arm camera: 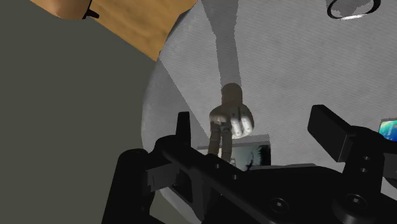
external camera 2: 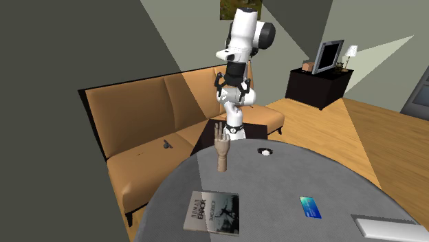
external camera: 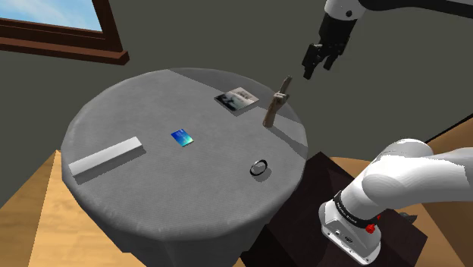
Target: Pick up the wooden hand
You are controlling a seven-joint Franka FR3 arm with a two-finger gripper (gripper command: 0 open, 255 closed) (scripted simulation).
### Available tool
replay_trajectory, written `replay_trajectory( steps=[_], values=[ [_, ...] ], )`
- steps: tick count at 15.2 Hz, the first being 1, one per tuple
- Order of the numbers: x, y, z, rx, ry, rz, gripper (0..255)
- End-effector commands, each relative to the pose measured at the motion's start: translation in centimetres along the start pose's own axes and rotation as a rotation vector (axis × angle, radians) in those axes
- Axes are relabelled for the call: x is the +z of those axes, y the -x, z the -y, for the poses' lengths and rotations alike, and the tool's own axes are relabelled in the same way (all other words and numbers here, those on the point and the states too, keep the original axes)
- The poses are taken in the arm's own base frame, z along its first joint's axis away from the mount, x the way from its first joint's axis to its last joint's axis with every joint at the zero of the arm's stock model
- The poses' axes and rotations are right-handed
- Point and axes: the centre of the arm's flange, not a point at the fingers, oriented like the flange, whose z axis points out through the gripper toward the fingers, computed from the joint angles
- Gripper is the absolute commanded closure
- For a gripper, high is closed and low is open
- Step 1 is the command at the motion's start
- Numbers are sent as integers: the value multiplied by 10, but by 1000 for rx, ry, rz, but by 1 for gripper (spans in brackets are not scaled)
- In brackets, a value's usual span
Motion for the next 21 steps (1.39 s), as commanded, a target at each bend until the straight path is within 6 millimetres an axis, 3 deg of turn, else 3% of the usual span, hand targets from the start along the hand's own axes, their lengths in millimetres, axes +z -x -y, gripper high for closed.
replay_trajectory(
  steps=[1, 11, 18, 21],
  values=[
    [0, 0, 0, 0, 0, 0, 0],
    [110, -76, 6, -22, -14, 31, 0],
    [146, -74, 11, -22, -14, 31, 0],
    [149, -74, 12, -22, -14, 31, 0]
  ],
)
